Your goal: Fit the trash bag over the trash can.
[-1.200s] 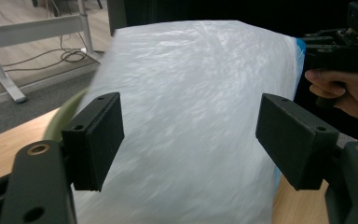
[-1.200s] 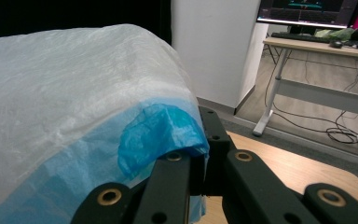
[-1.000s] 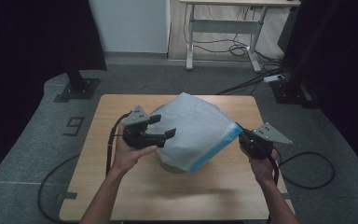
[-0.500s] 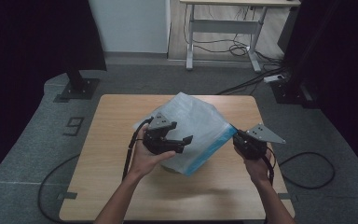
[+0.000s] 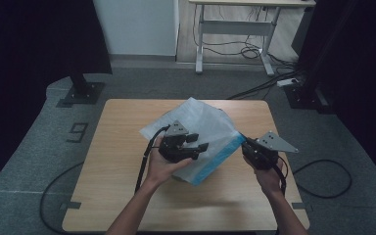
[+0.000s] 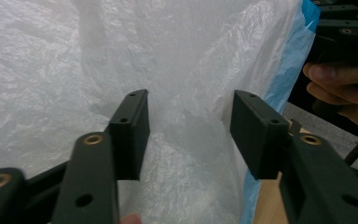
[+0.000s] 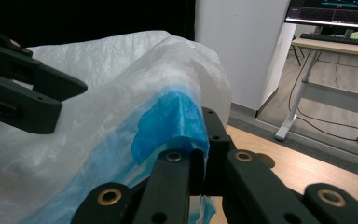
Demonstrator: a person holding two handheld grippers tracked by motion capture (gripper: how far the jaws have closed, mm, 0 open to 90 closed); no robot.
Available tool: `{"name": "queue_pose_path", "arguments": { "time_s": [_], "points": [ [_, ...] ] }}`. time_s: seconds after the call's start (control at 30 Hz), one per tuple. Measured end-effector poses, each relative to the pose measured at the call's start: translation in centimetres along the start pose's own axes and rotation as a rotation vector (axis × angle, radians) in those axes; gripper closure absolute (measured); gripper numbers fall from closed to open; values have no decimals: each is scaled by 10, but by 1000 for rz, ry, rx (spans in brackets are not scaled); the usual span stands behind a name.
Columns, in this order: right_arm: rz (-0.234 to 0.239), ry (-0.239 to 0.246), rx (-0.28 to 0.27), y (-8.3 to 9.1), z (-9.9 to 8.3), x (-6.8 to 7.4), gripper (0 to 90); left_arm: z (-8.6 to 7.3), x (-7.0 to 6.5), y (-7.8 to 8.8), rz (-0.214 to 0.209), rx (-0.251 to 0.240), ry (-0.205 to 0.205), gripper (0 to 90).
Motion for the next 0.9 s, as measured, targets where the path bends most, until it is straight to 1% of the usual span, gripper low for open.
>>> {"name": "queue_pose_path", "arguments": {
  "time_s": [0.13, 0.27, 0.3, 0.37, 0.43, 0.7, 0.8, 0.87, 0.9],
  "points": [
    [0, -5, -7, 1, 2, 0, 882, -1, -1, -2, -19, 6, 17, 632],
    [-1, -6, -8, 2, 3, -1, 882, -2, -2, -5, -40, 5, 39, 688],
    [-1, -6, -9, 2, 3, -1, 882, -2, -2, -5, -48, 4, 43, 702],
    [-1, -9, -11, 3, 3, -1, 882, -2, -4, -5, -74, -5, 49, 773],
    [0, -10, -11, 3, 4, -1, 882, -2, -4, -6, -85, -8, 50, 813],
    [1, -12, -6, 2, 4, -2, 882, 2, -2, -5, -103, -30, 54, 894],
    [-5, -21, -1, 2, 3, -3, 882, 7, 0, -3, -111, -34, 67, 897],
    [-4, -18, -1, 2, 2, -3, 882, 9, 0, -1, -118, -32, 78, 897],
    [-2, -20, 0, 2, 2, -3, 882, 10, 1, 0, -115, -35, 79, 897]
  ]
}}
Point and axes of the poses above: each handheld gripper's, and its own axes: y roughly backward along the jaws, z roughly out of its top, x roughly to its left, the point moved 7 cm from there along -y, roughly forward along the jaws, and after that the axes turned 10 degrees about -x, right-handed, at the moved point
